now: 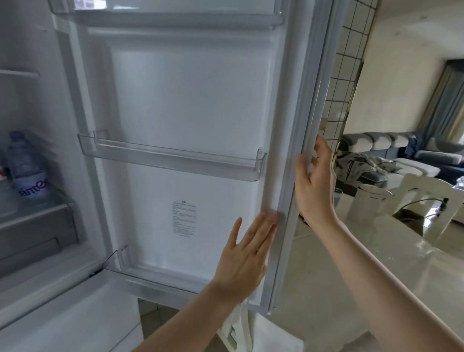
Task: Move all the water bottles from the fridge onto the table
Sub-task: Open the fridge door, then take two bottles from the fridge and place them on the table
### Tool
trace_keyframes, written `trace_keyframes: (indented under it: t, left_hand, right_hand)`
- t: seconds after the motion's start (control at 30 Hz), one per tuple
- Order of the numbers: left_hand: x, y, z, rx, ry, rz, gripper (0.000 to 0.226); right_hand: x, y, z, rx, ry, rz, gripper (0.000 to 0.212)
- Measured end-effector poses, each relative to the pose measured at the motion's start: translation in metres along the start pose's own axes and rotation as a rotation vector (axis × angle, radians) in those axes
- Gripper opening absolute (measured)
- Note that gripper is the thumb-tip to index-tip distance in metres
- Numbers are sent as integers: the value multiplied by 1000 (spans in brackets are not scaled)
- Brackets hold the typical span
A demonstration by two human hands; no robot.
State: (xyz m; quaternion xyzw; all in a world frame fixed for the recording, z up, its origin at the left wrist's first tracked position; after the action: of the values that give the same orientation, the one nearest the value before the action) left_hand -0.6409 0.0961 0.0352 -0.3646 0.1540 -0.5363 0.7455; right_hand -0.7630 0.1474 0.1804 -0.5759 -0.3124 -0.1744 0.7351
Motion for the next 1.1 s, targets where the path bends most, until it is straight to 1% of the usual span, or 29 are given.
trace_keyframes:
  t: [0.1, 0.2, 0.33, 0.43, 0.6, 0.8, 0.93, 1.1]
  left_hand:
    - [0, 24, 10, 59, 77, 9, 67]
    - [11, 48, 33, 85, 100, 96, 62]
    - [41, 90, 81, 41, 149, 295, 55]
    - [61, 130, 115, 4, 159, 392, 50]
    - [97, 189, 163, 2, 102, 522, 49]
    - [163, 250, 209, -35, 42, 700, 51]
    - [228, 287, 236, -86, 11, 806, 51]
    - [317, 331, 255, -95, 6, 899, 52]
  right_hand:
    - [24, 18, 12, -51, 70, 97, 52]
    - [59, 48, 20, -52, 88, 200, 46]
    - [93, 96, 7, 52, 15, 251, 40]
    - [113, 130, -18, 165, -46, 225, 38]
    - [152, 174, -72, 316, -146, 236, 38]
    - [199, 221, -146, 437, -220, 295, 38]
    - [236, 248, -214, 507, -272, 333, 40]
    - [283, 274, -306, 536, -341, 333, 42]
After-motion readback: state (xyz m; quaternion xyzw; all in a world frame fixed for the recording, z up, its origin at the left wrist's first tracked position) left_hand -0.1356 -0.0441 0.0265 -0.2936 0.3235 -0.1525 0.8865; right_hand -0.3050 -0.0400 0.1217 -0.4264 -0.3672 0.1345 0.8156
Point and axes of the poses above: each hand's wrist, its own y-axis away from the middle knuckle, its own z-axis out of the back of the hand, x = y × z, the point moved 6 cm from there along -y, towards the middle knuckle, and after that the axes turned 4 degrees about -x, right-handed, at the moved point
